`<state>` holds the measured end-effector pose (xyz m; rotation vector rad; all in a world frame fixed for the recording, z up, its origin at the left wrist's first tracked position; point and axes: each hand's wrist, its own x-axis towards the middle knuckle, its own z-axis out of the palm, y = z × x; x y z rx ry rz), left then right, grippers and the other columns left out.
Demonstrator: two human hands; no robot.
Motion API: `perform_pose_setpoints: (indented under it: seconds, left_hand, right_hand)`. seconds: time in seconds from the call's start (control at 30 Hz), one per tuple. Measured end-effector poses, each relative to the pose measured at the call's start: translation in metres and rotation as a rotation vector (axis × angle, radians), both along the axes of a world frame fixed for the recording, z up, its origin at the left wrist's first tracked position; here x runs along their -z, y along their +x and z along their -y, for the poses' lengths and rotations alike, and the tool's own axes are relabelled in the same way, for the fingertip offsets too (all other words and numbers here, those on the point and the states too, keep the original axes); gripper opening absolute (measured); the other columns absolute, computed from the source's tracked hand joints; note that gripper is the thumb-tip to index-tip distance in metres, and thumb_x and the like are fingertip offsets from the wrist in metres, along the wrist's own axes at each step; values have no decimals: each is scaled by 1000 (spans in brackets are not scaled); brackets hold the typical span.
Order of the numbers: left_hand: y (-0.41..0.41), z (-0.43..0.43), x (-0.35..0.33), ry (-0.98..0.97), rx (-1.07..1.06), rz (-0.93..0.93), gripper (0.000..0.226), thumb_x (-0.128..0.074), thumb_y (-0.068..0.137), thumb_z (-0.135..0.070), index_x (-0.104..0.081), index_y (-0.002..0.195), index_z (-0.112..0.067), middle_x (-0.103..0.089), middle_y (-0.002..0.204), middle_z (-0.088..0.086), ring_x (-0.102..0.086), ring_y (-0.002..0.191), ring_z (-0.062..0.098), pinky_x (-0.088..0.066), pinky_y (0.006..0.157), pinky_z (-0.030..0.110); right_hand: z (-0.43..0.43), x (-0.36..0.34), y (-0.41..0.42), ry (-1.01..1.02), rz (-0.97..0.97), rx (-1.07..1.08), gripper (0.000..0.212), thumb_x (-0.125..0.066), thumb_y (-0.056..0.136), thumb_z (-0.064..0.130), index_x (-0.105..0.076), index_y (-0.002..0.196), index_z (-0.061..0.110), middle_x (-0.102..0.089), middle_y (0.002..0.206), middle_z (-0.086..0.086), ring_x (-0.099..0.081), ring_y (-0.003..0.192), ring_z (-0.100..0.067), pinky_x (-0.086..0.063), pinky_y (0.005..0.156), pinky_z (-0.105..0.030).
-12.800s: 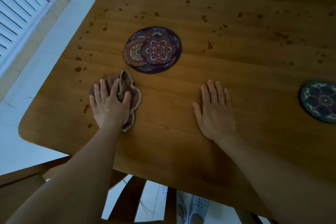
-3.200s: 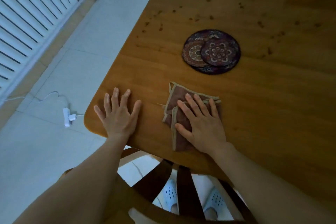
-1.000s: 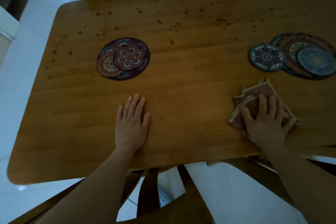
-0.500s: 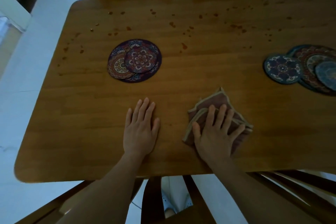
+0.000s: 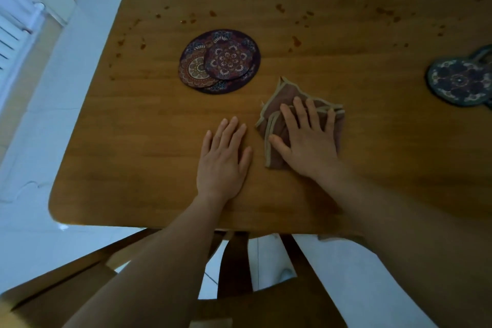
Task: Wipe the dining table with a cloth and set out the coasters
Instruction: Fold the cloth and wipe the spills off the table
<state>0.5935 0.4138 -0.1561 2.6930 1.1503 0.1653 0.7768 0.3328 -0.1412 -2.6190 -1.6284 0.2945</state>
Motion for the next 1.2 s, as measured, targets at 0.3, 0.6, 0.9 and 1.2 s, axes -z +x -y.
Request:
perform_pose_setpoints:
  seconds: [0.3,0.6,0.9,1.2]
  left_hand:
    - [-3,-9,-10,-168,10,26,54,-33,103,-43,-24,153,-28,-10,164,-9,2,151,11,4,122,38]
    - [-74,-93,-56,-569,253,-70,62,-56,96,-41,-32,151,-29,-11,163,-11,6,150,9,-4,121,36]
    - [-242,-221,-20,-53,142,-220,80,-9,86,-75,-11,155,-34,2,164,-9,16,149,10,13,120,44]
    - [-246,-222,-7,-38,129,-59,68,-19,93,-69,-16,153,-38,-5,164,-9,8,151,12,5,122,44]
  right_hand:
    - [70,-2,-41,-79,14,-264,80,-17,89,74,-17,155,29,-11,164,-1,-4,151,-24,0,116,-61]
    - [31,-4,-85,-145,45,-328,74,-21,91,74,-15,155,36,-19,163,-2,-7,150,-25,-8,114,-63]
    - [-73,-4,-196,-136,35,-339,75,-4,86,79,-1,152,44,-4,165,1,10,150,-23,7,114,-60]
    - [-181,1,-266,-105,55,62,85,0,77,80,4,152,41,9,164,1,15,149,-27,6,114,-64]
